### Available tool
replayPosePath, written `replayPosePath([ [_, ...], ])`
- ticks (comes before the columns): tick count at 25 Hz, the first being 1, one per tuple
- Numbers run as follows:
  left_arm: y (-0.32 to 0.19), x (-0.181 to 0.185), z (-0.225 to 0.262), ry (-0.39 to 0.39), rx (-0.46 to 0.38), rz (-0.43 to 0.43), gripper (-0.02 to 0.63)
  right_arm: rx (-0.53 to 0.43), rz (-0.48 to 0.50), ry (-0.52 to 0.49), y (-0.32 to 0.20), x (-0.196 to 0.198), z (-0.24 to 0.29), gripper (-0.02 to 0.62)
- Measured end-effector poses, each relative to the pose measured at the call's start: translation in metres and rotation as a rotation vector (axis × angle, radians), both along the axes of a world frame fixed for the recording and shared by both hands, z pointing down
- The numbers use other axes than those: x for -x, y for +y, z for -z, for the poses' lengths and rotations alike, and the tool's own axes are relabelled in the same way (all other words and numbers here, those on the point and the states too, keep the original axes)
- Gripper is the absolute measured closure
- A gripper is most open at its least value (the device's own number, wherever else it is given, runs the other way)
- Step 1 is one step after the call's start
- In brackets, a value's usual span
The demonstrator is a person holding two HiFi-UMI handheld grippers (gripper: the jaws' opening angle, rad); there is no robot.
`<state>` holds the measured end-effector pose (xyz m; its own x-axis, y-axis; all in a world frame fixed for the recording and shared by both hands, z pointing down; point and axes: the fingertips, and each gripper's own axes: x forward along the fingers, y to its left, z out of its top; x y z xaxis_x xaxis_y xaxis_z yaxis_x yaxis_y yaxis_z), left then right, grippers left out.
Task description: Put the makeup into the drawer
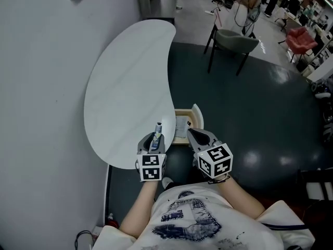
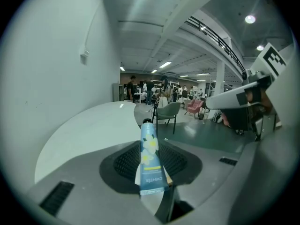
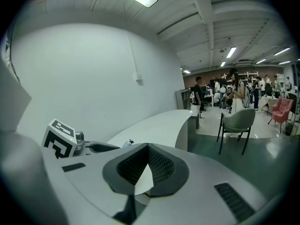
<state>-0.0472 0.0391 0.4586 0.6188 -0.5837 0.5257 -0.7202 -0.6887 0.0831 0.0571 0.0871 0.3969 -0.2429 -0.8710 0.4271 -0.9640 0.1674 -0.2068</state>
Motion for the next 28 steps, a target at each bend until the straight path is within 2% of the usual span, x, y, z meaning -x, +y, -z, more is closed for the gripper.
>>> replayPosePath([
  [12, -0.02, -0.081, -0.007, -0.04, 0.012, 0.008, 0.439, 0.018, 0.047, -0.03, -0.028, -0.076, -0.011, 0.575],
  [28, -0.037, -0.157, -0.048, -0.094, 0.076, 0.067, 0.439, 0.073, 0.103, -0.066, -0.053, -0.16, -0.045, 0.575],
])
